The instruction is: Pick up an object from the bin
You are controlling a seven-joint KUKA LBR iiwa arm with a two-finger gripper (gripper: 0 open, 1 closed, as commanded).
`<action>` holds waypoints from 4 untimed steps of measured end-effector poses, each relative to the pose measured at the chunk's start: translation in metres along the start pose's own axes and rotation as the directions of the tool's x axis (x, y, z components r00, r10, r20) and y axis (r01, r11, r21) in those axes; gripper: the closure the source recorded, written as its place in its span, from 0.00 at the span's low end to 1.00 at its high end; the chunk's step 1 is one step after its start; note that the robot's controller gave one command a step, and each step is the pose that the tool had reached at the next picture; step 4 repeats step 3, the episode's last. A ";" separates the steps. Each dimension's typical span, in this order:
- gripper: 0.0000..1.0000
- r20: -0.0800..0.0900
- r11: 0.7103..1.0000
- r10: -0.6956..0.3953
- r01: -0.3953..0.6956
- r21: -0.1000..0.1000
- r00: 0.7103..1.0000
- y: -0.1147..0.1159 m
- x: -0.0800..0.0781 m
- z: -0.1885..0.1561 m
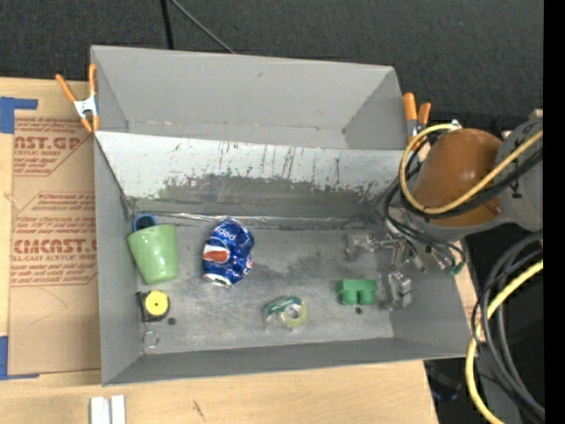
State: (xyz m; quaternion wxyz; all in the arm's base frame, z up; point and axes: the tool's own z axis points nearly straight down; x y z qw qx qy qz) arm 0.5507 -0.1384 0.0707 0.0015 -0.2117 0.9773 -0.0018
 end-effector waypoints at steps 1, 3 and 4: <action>0.00 0.001 1.000 -0.019 0.019 -0.005 1.000 0.057 0.037 0.001; 1.00 0.008 1.000 -0.021 0.021 0.000 1.000 0.088 0.001 -0.162; 1.00 0.008 1.000 -0.021 0.021 0.000 1.000 0.088 0.001 -0.162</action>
Offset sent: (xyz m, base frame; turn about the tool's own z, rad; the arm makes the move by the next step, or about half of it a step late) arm -0.0568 0.0345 -0.0007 -0.0171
